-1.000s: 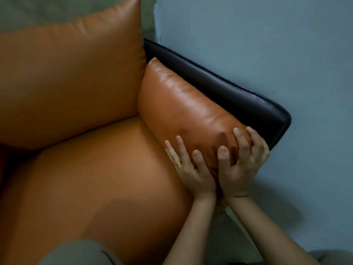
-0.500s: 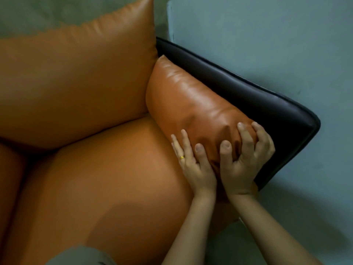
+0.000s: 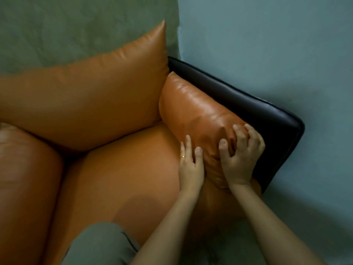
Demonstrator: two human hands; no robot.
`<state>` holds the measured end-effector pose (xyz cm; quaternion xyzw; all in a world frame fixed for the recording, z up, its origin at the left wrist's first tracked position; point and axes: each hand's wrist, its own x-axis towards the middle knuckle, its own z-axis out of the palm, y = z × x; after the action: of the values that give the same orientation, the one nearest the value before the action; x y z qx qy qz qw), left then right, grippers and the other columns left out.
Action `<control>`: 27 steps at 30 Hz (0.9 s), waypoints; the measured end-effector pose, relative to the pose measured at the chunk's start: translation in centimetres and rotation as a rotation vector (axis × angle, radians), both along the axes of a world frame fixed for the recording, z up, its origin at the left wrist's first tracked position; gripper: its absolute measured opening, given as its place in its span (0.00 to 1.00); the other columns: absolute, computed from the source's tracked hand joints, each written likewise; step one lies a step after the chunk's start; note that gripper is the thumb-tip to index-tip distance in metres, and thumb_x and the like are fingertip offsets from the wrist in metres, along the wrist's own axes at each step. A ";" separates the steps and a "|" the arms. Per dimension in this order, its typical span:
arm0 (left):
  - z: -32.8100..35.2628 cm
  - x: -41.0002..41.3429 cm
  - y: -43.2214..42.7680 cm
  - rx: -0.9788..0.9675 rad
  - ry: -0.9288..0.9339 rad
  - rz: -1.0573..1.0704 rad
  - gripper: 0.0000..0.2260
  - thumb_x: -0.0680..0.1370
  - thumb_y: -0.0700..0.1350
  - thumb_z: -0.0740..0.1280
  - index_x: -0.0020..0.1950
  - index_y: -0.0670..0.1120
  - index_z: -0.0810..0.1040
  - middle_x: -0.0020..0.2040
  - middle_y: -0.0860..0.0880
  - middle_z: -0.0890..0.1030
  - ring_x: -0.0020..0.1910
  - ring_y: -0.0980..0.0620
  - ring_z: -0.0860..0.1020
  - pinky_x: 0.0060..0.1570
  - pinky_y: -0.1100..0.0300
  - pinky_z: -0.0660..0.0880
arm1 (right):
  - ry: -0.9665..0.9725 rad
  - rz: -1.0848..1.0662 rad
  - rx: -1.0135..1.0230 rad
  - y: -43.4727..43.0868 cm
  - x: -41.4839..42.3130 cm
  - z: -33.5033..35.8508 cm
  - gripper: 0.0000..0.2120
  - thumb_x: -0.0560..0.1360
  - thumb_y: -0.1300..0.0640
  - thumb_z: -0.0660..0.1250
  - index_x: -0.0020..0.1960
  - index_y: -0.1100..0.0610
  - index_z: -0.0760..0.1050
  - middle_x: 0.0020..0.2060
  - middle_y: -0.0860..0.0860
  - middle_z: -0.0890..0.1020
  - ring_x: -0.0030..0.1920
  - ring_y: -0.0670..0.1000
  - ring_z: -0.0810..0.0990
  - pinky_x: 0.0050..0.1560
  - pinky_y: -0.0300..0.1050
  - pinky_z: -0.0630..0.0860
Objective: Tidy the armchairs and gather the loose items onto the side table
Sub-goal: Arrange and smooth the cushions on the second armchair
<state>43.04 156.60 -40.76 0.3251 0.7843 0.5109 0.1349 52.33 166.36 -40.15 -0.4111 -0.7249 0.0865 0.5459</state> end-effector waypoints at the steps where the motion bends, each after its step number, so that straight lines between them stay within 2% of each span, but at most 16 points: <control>1: 0.5 0.1 -0.6 -0.019 0.000 -0.014 0.25 0.83 0.58 0.56 0.80 0.62 0.55 0.81 0.51 0.55 0.78 0.52 0.59 0.68 0.65 0.58 | 0.031 -0.005 0.001 0.1 0.2 0.0 0.22 0.78 0.45 0.63 0.68 0.54 0.72 0.68 0.59 0.71 0.67 0.64 0.67 0.68 0.58 0.66; 2: 0.9 0.1 -1.5 -0.038 0.025 -0.019 0.25 0.83 0.57 0.58 0.80 0.61 0.57 0.81 0.50 0.56 0.78 0.51 0.59 0.70 0.63 0.59 | 0.060 -0.008 0.006 0.0 0.1 0.4 0.22 0.78 0.45 0.64 0.68 0.55 0.73 0.68 0.60 0.72 0.67 0.64 0.68 0.69 0.58 0.66; 4: 1.1 0.0 -3.4 -0.187 0.128 -0.036 0.27 0.81 0.58 0.60 0.79 0.61 0.57 0.81 0.51 0.56 0.80 0.51 0.54 0.76 0.49 0.56 | 0.119 -0.003 -0.027 -0.7 -0.3 0.7 0.23 0.78 0.46 0.65 0.70 0.55 0.71 0.70 0.62 0.70 0.69 0.64 0.67 0.71 0.61 0.64; 6: 0.9 -0.8 -5.8 -0.406 0.183 -0.014 0.29 0.80 0.60 0.59 0.79 0.63 0.53 0.82 0.54 0.53 0.81 0.52 0.48 0.74 0.35 0.48 | 0.224 0.010 -0.117 -2.6 -0.4 0.5 0.27 0.79 0.48 0.66 0.75 0.54 0.65 0.76 0.61 0.62 0.76 0.62 0.61 0.74 0.62 0.60; 7: 0.4 -1.5 -7.2 -0.494 0.212 0.020 0.29 0.80 0.60 0.59 0.79 0.63 0.52 0.82 0.55 0.51 0.81 0.52 0.46 0.73 0.32 0.45 | 0.269 0.018 -0.151 -4.1 -0.4 0.1 0.29 0.80 0.50 0.66 0.77 0.56 0.62 0.78 0.62 0.58 0.78 0.61 0.56 0.76 0.61 0.57; 10: -1.6 -3.5 -12.3 -0.676 0.277 0.129 0.28 0.81 0.60 0.57 0.80 0.62 0.52 0.82 0.54 0.50 0.81 0.50 0.46 0.74 0.34 0.44 | 0.350 0.037 -0.228 -9.5 -1.8 -1.4 0.33 0.78 0.58 0.66 0.79 0.63 0.56 0.78 0.69 0.53 0.79 0.65 0.51 0.79 0.62 0.51; 12: -2.9 -4.3 -15.9 -0.744 0.335 0.178 0.27 0.81 0.61 0.54 0.80 0.60 0.54 0.82 0.53 0.51 0.81 0.51 0.46 0.76 0.40 0.45 | 0.340 0.077 -0.347 -13.2 -3.5 -2.4 0.35 0.76 0.59 0.64 0.80 0.60 0.56 0.79 0.66 0.52 0.80 0.63 0.48 0.79 0.60 0.49; 14: -3.7 -4.4 -18.8 -0.763 0.392 0.205 0.26 0.82 0.61 0.52 0.80 0.60 0.54 0.82 0.54 0.50 0.81 0.52 0.46 0.77 0.45 0.46 | 0.225 0.239 -0.418 -16.2 -5.1 -3.6 0.37 0.73 0.58 0.63 0.80 0.57 0.56 0.80 0.61 0.52 0.81 0.59 0.48 0.79 0.59 0.49; 17: -4.3 -3.9 -22.0 -0.786 0.412 0.250 0.25 0.83 0.60 0.50 0.80 0.60 0.53 0.82 0.55 0.49 0.81 0.54 0.45 0.77 0.47 0.45 | -0.117 0.459 -0.445 -19.3 -6.4 -5.7 0.36 0.71 0.56 0.63 0.79 0.53 0.60 0.81 0.55 0.56 0.81 0.56 0.51 0.78 0.62 0.51; 21: -5.0 -2.9 -25.8 -0.801 0.393 0.324 0.24 0.83 0.62 0.47 0.80 0.63 0.50 0.82 0.57 0.47 0.80 0.55 0.43 0.77 0.48 0.42 | -0.464 0.567 -0.452 -20.0 -6.5 -6.5 0.27 0.76 0.50 0.58 0.75 0.52 0.69 0.77 0.52 0.67 0.80 0.53 0.56 0.79 0.61 0.45; 24: -5.3 -1.7 -28.5 -0.783 0.349 0.375 0.24 0.83 0.63 0.45 0.79 0.65 0.50 0.82 0.57 0.47 0.80 0.55 0.43 0.76 0.49 0.40 | -0.713 0.599 -0.413 -20.0 -6.4 -6.3 0.26 0.79 0.41 0.57 0.75 0.46 0.69 0.80 0.50 0.60 0.81 0.55 0.49 0.79 0.59 0.39; 27: -5.5 -0.1 -31.3 -0.773 0.324 0.401 0.24 0.83 0.62 0.47 0.80 0.63 0.51 0.82 0.56 0.47 0.80 0.54 0.43 0.77 0.48 0.41 | -0.879 0.638 -0.313 -21.9 -6.6 -6.2 0.31 0.79 0.34 0.52 0.79 0.43 0.58 0.81 0.50 0.52 0.81 0.57 0.42 0.77 0.62 0.37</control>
<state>42.98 125.30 -46.25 0.1685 0.9755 0.1397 0.0207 45.76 144.47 -46.37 -0.2449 -0.9510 0.1744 0.0720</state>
